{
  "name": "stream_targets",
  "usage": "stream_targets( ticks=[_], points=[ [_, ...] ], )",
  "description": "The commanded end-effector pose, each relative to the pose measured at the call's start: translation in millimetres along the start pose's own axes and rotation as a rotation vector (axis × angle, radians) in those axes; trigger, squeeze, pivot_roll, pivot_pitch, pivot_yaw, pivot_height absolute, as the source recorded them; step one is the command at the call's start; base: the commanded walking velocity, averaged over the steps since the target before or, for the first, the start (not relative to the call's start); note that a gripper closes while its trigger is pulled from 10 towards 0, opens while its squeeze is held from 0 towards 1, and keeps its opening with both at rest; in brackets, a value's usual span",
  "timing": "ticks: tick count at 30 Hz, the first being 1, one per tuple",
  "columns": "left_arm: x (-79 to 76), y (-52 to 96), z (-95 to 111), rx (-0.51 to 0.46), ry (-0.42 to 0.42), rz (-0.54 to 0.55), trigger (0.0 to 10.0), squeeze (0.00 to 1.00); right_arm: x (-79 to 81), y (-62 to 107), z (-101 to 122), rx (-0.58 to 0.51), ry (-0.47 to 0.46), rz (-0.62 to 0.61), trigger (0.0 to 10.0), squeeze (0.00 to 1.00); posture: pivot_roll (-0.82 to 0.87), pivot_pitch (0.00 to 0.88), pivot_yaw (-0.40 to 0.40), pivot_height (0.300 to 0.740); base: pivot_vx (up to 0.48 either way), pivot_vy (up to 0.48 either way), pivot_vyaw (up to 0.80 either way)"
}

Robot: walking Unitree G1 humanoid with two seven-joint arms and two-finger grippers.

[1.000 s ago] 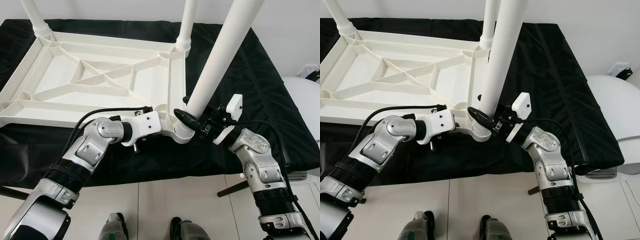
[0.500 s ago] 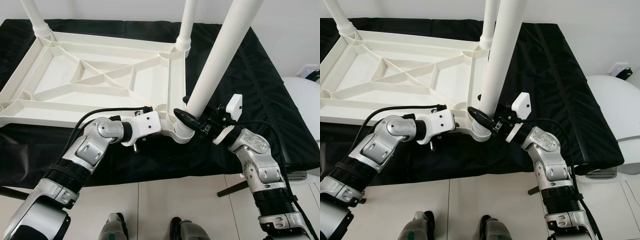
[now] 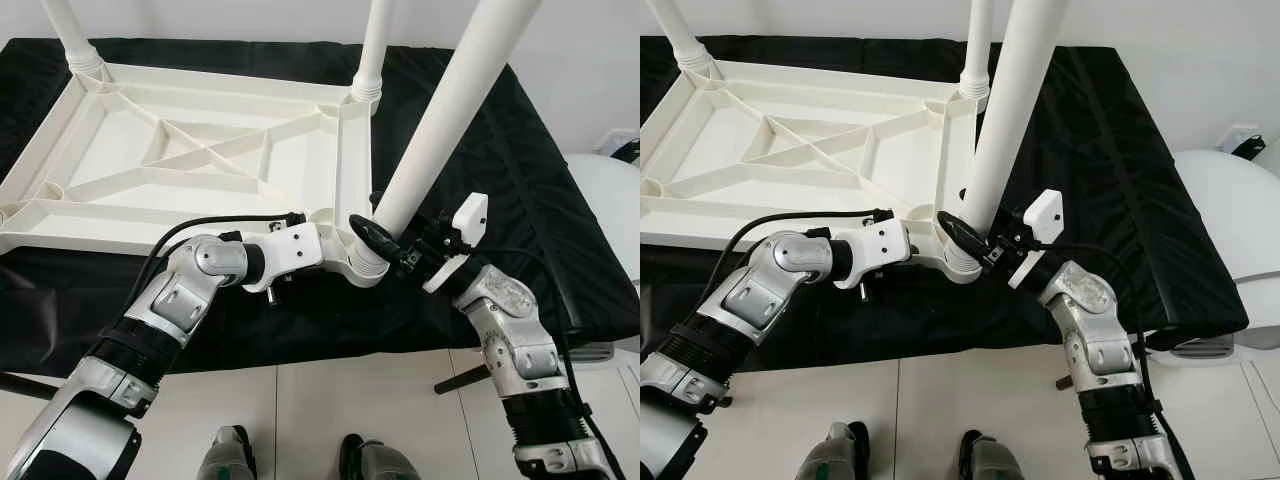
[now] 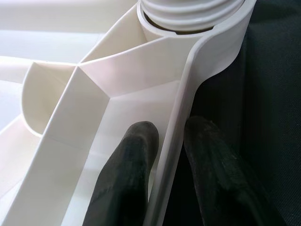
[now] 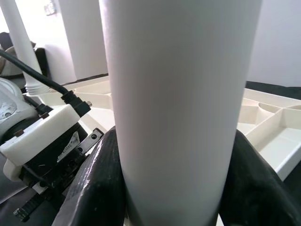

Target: Building children table

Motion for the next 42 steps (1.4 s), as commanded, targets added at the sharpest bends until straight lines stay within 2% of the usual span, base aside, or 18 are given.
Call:
stream_targets(
  ticks=[1,29,42],
  points=[
    [-4.0,1.6,-19,0.08,0.028,0.0,10.0,0.0,2.6,9.8,-23,0.105,-0.061,-0.028,10.0,0.0,0.09,0.235,-0.022,0.74,0.0,0.0,0.0],
    [-0.7,2.2,-17,0.078,0.027,0.009,10.0,0.0,18.8,3.3,-17,0.088,-0.028,-0.054,10.0,0.0,0.1,0.236,-0.03,0.74,0.0,0.0,0.0],
    [-0.9,2.2,-17,0.076,0.024,0.007,10.0,0.0,18.3,2.5,-16,0.079,-0.004,-0.189,10.0,0.0,0.09,0.231,-0.03,0.74,0.0,0.0,0.0]
  ],
)
Point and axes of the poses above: a point about 5 cm out from each wrist's last joint towards the gripper, its own y axis pointing back from the gripper into the wrist, its own z axis along the axis of the wrist's last joint, x = y × z, the point moved 2 cm from there along -y, pointing out of the wrist towards the gripper
